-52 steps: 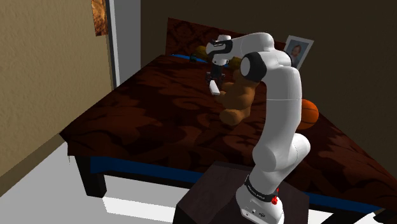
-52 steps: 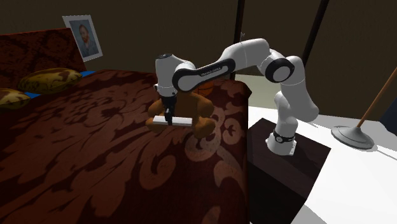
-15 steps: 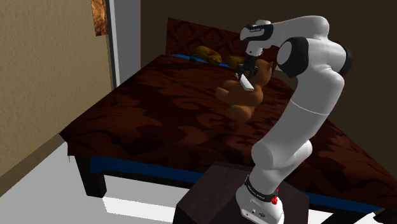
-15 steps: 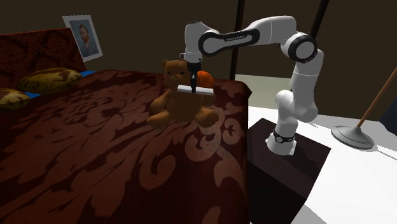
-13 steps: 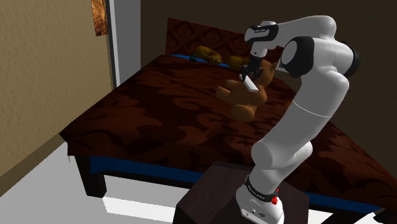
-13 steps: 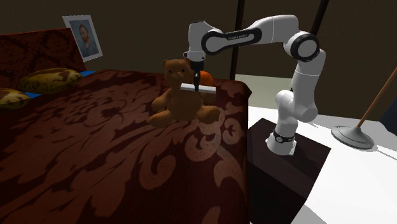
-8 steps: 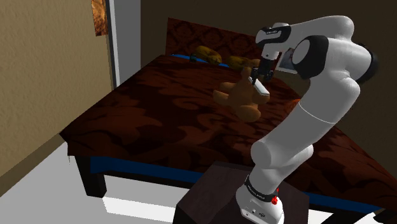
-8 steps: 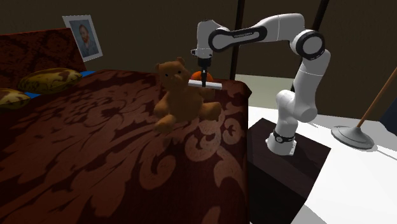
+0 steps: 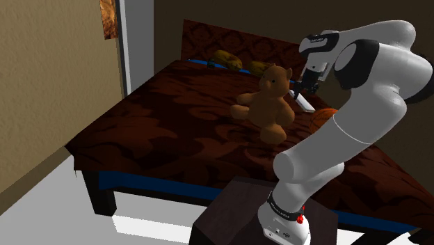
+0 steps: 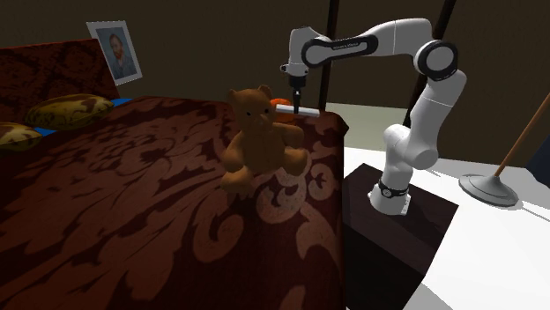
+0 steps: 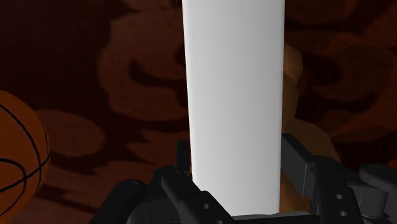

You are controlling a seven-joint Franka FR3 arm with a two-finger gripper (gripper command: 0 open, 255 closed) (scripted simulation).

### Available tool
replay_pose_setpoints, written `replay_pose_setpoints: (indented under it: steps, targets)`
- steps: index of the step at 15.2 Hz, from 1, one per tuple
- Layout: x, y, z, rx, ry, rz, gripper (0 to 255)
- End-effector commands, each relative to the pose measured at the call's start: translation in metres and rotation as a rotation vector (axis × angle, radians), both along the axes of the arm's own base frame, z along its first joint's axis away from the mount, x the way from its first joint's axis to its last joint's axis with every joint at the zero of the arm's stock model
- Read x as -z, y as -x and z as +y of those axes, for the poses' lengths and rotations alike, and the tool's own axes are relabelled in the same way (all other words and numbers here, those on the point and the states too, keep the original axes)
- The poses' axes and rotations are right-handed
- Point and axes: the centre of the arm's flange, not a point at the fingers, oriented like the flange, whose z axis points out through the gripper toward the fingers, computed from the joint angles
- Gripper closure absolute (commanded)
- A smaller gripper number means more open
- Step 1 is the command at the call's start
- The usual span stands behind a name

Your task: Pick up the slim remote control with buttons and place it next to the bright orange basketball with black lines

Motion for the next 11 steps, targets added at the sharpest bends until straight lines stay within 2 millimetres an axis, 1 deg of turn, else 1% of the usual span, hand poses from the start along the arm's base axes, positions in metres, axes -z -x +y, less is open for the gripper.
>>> replay_pose_setpoints:
  steps: [1,11]
  targets:
    - [0.000,0.025,-0.004,-0.001,0.000,0.000,255]
    - [0.000,0.156,-0.021,-0.001,0.000,0.000,255]
